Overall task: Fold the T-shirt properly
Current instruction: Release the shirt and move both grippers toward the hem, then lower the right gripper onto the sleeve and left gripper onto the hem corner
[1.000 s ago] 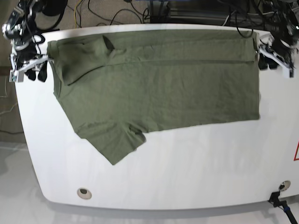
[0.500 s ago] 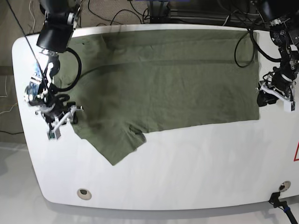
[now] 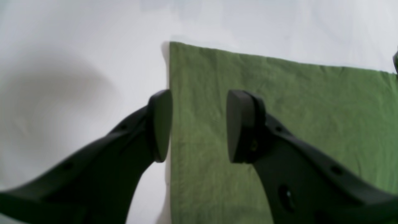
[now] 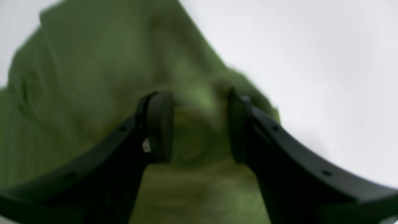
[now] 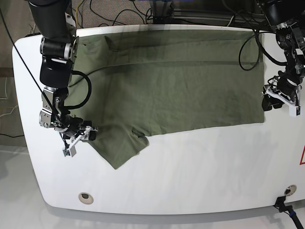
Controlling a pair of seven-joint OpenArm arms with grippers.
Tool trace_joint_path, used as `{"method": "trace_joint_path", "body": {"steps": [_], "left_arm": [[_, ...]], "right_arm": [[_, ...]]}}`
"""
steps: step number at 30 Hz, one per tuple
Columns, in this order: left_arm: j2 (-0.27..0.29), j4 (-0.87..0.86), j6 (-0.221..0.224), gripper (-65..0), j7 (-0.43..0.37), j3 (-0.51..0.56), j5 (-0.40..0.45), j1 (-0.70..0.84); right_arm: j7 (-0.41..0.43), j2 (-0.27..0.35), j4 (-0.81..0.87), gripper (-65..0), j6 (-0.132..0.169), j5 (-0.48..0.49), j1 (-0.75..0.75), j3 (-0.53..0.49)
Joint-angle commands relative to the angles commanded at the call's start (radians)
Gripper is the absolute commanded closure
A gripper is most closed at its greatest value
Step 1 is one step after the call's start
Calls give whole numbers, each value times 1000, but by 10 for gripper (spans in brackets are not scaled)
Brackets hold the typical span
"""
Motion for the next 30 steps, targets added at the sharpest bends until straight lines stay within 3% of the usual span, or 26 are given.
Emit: {"method": "trace_joint_path", "body": {"steps": [8,15,21,29,30], "left_arm": [[2,0,-3,-262,8,4,0,-4],[4,-4,-2,-263,4,2,0,-6],[3,-3,-4,-265,8,-4,1,2],[4,-5,-4,-264,6,-5,1,6],[3,-2,5,-265,10,0,6,6]], "right_arm": [[8,7,-12,0,6,-34,-12,10],[4,12,12,-14,10,-28,-16,21],[12,21,-40,-215,8,-24,-5,24],[36,29,-121,-234,8,-19,17,35],[27,25,-92,-221,20,-26,20,31]]}}
